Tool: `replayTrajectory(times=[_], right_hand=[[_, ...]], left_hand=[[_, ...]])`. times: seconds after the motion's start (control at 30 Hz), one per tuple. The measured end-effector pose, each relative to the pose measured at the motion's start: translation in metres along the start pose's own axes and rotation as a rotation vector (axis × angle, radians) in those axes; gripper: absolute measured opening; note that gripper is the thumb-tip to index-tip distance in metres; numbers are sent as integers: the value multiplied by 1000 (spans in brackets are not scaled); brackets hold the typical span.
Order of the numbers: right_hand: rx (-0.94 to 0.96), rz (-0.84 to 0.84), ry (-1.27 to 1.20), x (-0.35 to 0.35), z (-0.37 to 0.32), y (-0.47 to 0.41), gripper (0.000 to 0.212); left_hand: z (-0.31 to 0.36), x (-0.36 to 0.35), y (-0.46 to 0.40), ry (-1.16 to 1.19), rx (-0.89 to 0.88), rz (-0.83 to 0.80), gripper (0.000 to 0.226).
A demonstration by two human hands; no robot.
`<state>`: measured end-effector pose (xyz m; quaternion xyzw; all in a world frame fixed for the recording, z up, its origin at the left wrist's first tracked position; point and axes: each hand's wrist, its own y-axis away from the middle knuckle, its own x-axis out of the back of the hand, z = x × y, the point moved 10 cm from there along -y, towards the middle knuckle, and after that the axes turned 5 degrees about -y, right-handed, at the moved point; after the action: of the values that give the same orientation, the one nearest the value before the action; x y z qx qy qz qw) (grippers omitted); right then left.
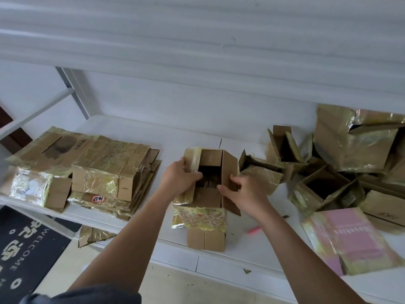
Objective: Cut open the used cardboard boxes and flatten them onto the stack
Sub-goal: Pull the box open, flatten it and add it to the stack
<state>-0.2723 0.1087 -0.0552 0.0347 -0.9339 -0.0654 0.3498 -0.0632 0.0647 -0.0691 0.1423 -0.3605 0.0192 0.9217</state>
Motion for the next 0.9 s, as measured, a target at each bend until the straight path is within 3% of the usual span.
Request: replayTrajectory(times=[0.07,0.17,0.27,0.4,0.5,0.6,0.7,0.8,0.9], right_hand=[[9,-11,-2,-1,-1,0,75],[2,-25,-25,-1,1,-1,74],[-21,-48,-66,-2,6,-4,72],[-15,-61,19,-6,5,-4,66],[-60,-55,120,-7,9,0,64],[-8,106,268,13,-9,4,60],[179,332,366,35,-45,8,85],[258,275,459,34,-61,3,102],[313,247,464,32,-63,-1,84]], left_hand=[[-7,3,-1,155,42,-77,73],[-26,16,-1,415,97,-144,31],[-51,29,6,633,166,-160,23],[-52,38,19,726,139,-209,16],[-34,50,26,672,76,-208,13],[-12,64,34,588,-4,-190,17],[16,75,44,461,-119,-186,22],[48,85,55,237,-293,-158,23],[74,97,61,32,-449,-35,28]])
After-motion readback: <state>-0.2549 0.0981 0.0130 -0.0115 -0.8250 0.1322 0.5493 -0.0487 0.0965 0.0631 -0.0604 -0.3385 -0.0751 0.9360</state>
